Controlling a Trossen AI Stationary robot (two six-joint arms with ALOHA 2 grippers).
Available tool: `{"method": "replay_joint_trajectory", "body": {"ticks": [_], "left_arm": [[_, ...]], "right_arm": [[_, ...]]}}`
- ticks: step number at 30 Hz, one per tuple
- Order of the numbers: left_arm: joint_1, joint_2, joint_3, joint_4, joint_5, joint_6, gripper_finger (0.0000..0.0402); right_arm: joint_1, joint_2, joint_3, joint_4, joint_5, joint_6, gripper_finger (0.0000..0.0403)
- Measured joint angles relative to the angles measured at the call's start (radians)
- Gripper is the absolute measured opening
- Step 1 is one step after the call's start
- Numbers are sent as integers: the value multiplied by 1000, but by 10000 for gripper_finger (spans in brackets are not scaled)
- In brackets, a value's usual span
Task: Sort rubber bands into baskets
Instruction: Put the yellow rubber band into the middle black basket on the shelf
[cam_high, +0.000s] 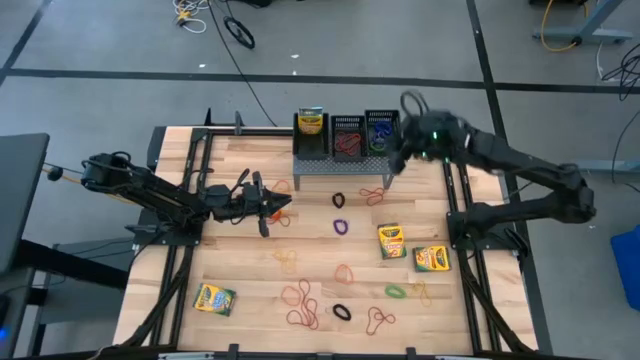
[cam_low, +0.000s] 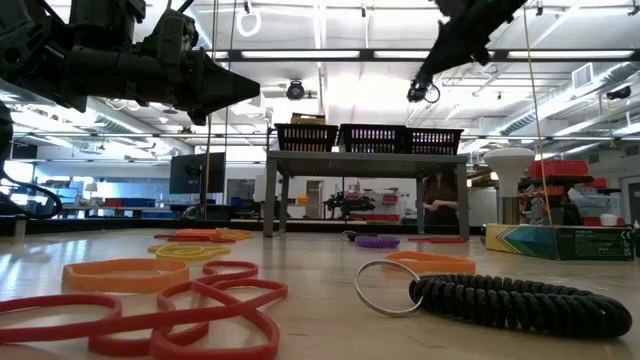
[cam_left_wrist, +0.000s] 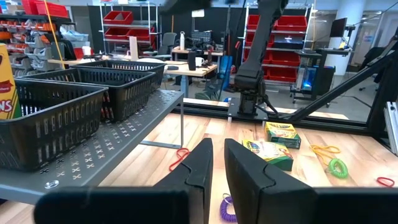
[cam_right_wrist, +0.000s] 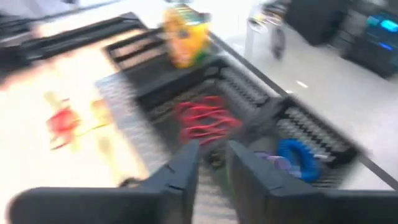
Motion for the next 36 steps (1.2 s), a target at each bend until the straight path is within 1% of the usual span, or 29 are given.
{"method": "replay_joint_trajectory", "body": {"ticks": [3, 4, 5, 8, 11, 14, 17, 20, 24, 33, 36], "left_arm": [[0, 0, 0, 0, 0, 0, 46], [0, 0, 0, 0, 0, 0, 46], [0, 0, 0, 0, 0, 0, 46], [0, 0, 0, 0, 0, 0, 46], [0, 0, 0, 0, 0, 0, 46], [0, 0, 0, 0, 0, 0, 46], [0, 0, 0, 0, 0, 0, 46], [0, 0, 0, 0, 0, 0, 46], [0, 0, 0, 0, 0, 0, 46], [0, 0, 0, 0, 0, 0, 46], [0, 0, 0, 0, 0, 0, 46]], "right_arm": [[99, -72, -129, 107, -1, 4, 21], [131, -93, -175, 150, -1, 13, 11], [160, -111, -219, 194, -1, 24, 8], [247, -147, -344, 341, 20, 63, 17], [320, -156, -441, 482, 87, 71, 14], [379, -155, -503, 585, 147, 70, 5], [428, -155, -535, 657, 194, 61, 8], [472, -155, -567, 739, 235, 15, 12], [505, -155, -601, 827, 246, -31, 8], [531, -155, -602, 833, 248, -45, 8], [538, -155, -602, 828, 247, -77, 8]]}}
